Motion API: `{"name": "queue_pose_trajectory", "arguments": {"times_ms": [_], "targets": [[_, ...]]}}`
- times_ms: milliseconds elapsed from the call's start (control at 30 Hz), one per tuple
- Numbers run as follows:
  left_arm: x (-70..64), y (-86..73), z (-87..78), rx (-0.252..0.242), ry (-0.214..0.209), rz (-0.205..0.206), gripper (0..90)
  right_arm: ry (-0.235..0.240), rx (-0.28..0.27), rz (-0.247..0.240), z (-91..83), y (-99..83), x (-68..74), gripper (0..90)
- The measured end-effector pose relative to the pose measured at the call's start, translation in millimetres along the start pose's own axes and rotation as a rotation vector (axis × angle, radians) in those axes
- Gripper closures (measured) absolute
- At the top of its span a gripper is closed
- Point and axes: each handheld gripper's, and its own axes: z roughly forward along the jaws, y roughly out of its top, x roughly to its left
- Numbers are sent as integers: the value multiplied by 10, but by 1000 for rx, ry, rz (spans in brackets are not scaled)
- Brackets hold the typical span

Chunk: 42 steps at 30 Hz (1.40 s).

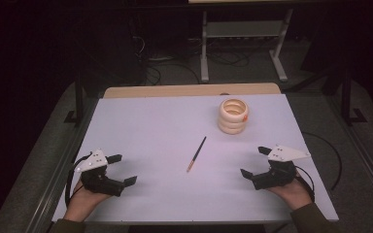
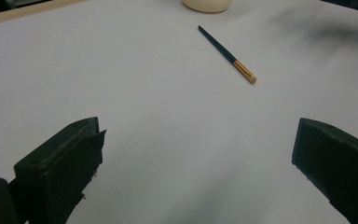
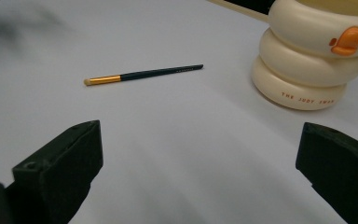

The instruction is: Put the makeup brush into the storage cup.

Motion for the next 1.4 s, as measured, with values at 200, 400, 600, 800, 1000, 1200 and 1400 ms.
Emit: {"name": "queue_pose_trajectory", "arguments": {"times_ms": [200, 400, 600, 800, 1000, 1200, 1400], "targets": [[-2, 24, 21, -1, -2, 2, 12, 6, -5, -3, 24, 32, 0, 1], [6, 16, 46, -7, -4, -1, 12, 17, -4, -5, 52, 75, -17, 1], [4, 12, 48, -1, -5, 1, 12, 27, -9, -28, 85, 120, -27, 1], [5, 12, 36, 5, -5, 10, 12, 39, -10, -30, 123, 154, -27, 1], [-10, 9, 50, -1, -8, 4, 12, 49, -17, -26, 137, 178, -30, 1], [-8, 10, 47, -1, -8, 4, 12, 53, -30, -32, 161, 237, -32, 1], [-8, 13, 44, -3, -9, 2, 12, 62, -33, -39, 203, 298, -17, 1]]}}
